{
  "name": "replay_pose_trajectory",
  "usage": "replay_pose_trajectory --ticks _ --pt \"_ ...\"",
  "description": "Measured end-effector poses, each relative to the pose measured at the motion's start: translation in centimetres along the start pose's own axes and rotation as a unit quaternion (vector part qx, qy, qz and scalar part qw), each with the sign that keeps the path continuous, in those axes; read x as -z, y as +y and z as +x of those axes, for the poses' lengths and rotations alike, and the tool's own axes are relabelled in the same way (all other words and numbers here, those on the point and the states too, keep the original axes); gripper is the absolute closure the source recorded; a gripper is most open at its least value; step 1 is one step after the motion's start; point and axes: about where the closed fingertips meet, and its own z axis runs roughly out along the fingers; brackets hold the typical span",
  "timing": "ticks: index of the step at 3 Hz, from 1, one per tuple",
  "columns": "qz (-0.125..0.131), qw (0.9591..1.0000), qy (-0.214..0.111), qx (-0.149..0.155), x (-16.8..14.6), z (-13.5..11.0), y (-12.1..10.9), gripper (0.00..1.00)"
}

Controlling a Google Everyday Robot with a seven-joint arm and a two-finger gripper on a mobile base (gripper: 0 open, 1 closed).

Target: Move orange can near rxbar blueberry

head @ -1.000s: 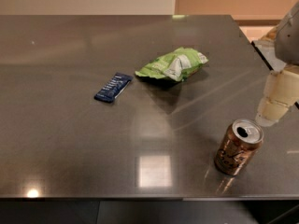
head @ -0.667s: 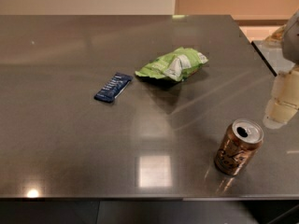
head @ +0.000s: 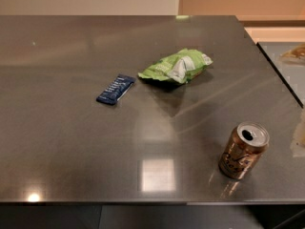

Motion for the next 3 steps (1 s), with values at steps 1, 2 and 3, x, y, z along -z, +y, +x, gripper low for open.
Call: replay_pose_trajectory --ticks 1,2,3 --pt "-0.009 0.9995 -0.027 0.014 -1.0 0.2 1.7 0.00" --pt "-0.023 0.9977 -0.055 0.030 -2.6 -0.3 3.0 0.00" --pt "-0.045 0.9944 -0.087 0.041 -4.1 -1.3 3.9 0.00"
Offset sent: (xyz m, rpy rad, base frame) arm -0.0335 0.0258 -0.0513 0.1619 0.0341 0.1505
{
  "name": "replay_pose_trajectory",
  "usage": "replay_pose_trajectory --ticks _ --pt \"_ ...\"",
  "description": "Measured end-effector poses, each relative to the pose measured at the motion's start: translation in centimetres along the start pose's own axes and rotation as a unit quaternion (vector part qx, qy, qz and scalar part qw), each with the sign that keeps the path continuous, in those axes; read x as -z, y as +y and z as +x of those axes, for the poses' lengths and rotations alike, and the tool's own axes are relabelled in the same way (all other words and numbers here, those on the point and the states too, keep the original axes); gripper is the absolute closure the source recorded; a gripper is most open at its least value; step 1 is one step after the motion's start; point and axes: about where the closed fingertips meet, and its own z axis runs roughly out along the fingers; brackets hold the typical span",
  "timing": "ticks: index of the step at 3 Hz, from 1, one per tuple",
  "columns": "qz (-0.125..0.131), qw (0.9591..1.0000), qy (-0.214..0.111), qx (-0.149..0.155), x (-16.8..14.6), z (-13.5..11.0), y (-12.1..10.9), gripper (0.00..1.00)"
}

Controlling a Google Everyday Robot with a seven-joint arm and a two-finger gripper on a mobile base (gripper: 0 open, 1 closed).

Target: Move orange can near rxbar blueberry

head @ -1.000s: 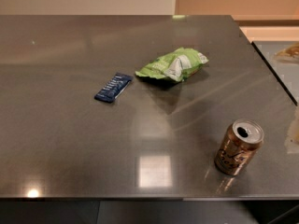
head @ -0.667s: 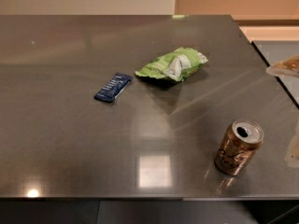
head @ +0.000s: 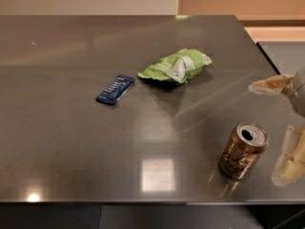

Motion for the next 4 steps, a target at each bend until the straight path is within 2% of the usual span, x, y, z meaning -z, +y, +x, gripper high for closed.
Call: replay_pose_trajectory --ticks 1,3,4 --pt "-0.019 0.9992 -0.032 0.011 -1.8 -1.0 0.8 0.00" --pt "-0.024 0.9985 -0.047 0.015 -3.4 -0.7 1.0 0.00" --pt "-0.022 0.9985 -0.048 0.012 -3.4 -0.4 0.6 0.15"
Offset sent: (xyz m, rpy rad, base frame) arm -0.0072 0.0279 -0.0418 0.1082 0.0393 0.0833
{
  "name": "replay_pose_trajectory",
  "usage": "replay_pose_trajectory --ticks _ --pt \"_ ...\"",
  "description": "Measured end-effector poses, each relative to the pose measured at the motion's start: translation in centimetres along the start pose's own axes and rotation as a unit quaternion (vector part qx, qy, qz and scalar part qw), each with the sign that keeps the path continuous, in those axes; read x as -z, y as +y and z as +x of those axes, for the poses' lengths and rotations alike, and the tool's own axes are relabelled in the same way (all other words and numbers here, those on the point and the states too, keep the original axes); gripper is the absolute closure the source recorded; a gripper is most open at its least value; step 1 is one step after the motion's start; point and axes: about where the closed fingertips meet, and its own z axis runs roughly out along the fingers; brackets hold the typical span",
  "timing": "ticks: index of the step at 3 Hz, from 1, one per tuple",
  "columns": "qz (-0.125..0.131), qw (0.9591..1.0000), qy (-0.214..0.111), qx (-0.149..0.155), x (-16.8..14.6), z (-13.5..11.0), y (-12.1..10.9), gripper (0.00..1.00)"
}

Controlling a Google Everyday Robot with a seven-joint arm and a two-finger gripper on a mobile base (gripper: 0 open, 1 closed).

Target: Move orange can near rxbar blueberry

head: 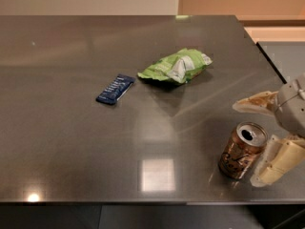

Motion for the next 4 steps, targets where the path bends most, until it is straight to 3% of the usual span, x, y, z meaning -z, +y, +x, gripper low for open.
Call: replay_pose_trajectory --ticks 2,3,4 --pt "0.003 1.0000 0.000 -0.007 0.3 0.7 -0.5 0.62" --pt "0.003 1.0000 -0.003 0.004 0.6 -0.8 -1.1 0.85" --pt "-0.004 0.9998 -0.011 0.015 0.8 -4.0 -2.2 1.00"
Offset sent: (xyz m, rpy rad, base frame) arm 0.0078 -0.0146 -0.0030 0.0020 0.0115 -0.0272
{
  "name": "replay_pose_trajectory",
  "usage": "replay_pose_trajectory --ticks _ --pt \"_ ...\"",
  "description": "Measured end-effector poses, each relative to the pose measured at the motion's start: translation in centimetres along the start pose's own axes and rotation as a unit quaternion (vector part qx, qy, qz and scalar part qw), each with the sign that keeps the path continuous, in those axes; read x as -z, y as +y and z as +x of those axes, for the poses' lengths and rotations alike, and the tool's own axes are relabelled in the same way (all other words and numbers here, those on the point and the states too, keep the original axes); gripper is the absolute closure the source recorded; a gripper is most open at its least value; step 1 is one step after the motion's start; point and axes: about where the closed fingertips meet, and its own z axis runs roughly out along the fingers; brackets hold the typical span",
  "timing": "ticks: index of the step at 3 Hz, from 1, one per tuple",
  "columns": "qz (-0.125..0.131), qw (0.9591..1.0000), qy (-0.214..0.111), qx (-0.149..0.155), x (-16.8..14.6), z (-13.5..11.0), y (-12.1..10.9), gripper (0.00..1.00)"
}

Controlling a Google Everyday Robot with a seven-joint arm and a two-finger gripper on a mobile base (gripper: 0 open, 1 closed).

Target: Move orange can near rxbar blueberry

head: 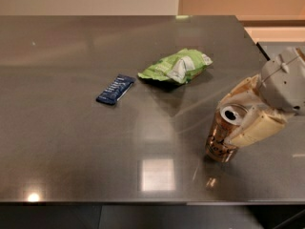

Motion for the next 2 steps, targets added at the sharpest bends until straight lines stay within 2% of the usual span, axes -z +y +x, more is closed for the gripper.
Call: replay_pose_trajectory --ticks 2 --pt "-0.007 0.9993 -0.017 0.031 -1.8 -7.2 -3.3 1.00"
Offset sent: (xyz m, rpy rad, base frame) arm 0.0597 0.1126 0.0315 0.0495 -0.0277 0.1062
